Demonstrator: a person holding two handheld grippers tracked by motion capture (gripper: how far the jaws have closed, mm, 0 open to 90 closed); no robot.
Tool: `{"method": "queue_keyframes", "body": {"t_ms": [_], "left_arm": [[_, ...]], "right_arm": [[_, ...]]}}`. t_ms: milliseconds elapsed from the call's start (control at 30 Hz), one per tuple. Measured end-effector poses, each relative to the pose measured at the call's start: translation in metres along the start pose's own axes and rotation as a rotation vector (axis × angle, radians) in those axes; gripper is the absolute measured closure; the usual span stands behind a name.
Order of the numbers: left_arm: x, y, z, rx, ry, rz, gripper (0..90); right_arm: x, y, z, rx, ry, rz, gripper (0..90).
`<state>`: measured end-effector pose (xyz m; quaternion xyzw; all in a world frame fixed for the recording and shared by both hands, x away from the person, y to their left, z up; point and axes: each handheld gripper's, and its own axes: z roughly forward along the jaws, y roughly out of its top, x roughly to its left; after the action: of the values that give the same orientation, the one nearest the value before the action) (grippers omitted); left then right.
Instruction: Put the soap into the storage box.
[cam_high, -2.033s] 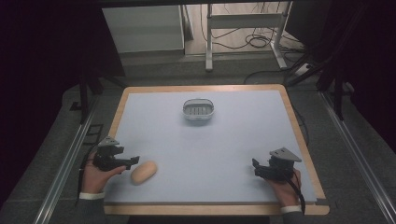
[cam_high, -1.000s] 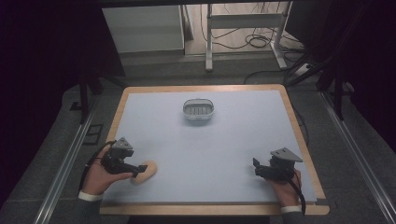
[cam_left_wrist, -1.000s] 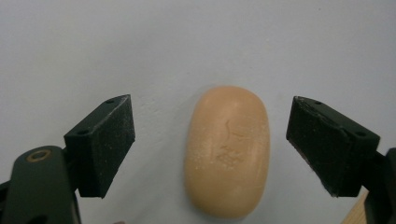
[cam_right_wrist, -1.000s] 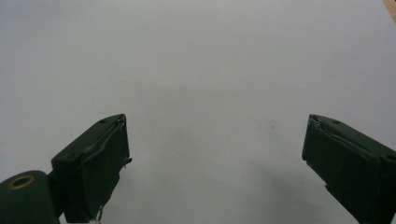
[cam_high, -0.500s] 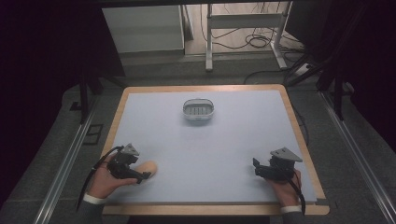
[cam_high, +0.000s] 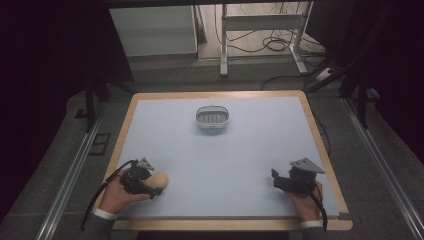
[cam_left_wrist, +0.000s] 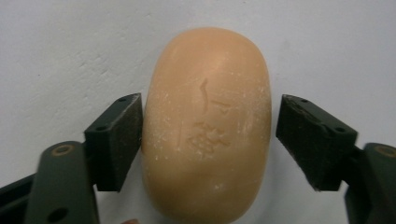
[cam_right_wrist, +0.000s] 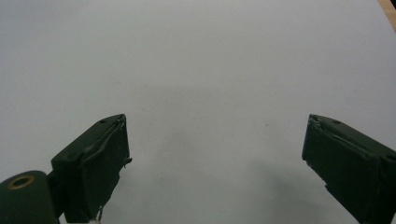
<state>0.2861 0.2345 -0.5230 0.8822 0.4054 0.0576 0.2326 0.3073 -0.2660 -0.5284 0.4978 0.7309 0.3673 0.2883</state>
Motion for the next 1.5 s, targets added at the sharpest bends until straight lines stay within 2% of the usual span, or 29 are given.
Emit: {"method": "queue_keyframes", "body": {"t_ms": [200,600,1167,1500], "left_arm": [[0.0,0.0,0.001,0.0,0.012,-0.01,30.0],[0.0,0.0,0.0,-0.013,0.031,-0.009,31.7],[0.004,0.006,-0.01,-0.066,0.024,-0.02,31.9],[0.006,0.011,-0.014,-0.077,0.022,-0.02,31.9]], "right_arm": [[0.0,0.0,0.0,0.0,-0.002,0.0,7.4],[0.0,0.0,0.0,0.004,-0.006,0.002,7.4],[0.0,0.0,0.001,0.006,-0.012,0.0,7.4],[0.001,0.0,0.001,0.006,-0.015,0.001,7.4]]}}
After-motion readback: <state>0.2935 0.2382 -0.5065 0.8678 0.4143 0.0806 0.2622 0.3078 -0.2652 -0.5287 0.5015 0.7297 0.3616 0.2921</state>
